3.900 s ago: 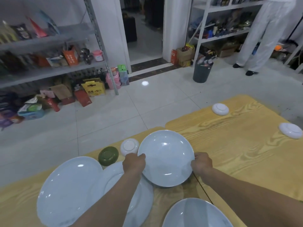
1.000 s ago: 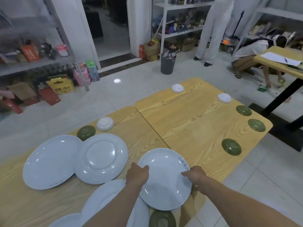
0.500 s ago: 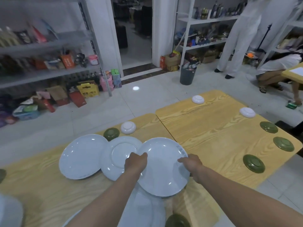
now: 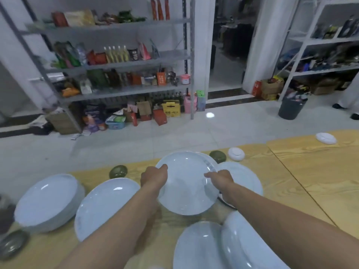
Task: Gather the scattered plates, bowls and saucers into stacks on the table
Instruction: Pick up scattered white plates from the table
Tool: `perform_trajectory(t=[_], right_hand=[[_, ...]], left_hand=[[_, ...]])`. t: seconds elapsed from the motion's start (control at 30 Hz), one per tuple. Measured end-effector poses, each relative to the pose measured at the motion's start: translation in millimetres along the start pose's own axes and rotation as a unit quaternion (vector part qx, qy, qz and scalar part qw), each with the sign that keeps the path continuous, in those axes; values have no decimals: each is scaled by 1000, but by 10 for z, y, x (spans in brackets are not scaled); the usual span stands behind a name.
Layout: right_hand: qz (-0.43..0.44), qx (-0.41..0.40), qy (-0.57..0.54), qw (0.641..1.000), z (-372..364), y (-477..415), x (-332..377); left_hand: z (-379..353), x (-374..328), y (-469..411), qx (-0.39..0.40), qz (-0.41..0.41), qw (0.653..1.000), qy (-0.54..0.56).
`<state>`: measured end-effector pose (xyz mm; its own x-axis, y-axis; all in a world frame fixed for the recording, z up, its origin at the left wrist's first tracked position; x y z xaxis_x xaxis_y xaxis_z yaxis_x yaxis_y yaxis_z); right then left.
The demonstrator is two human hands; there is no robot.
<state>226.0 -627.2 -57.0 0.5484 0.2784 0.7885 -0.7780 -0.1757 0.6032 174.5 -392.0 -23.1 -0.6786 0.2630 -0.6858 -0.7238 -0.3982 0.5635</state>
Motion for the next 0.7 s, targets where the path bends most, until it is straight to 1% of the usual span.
perform_trajectory(t=[0.17, 0.33, 0.43, 0.6, 0.7], right_hand=[[-4, 67, 30, 997, -1330, -71, 88], [-23, 113, 80, 990, -2238, -38, 11], [-29, 116, 121, 985, -2492, -43, -52], [-31, 116, 164, 979, -2627, -61, -89], [-29, 133, 202, 970, -2633, -43, -94]], left_hand=[[1089, 666, -144, -65, 41, 997, 25], [1702, 1312, -198, -93, 103, 990, 17], [1834, 1602, -264, -97, 136, 986, 4], [1850, 1814, -273, -87, 171, 979, -72], [1823, 1920, -290, -72, 175, 980, -55]])
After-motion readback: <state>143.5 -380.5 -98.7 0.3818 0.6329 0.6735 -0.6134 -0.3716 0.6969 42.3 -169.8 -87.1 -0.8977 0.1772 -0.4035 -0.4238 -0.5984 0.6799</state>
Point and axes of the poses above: each hand's wrist, its own y-axis away from the middle knuckle, its own z-axis out of the back of the hand, x = y × z, the point moved 5 cm from there along -y, towards the middle knuckle, and after that the axes turned 13 degrees about x, right-handed, at the moved point
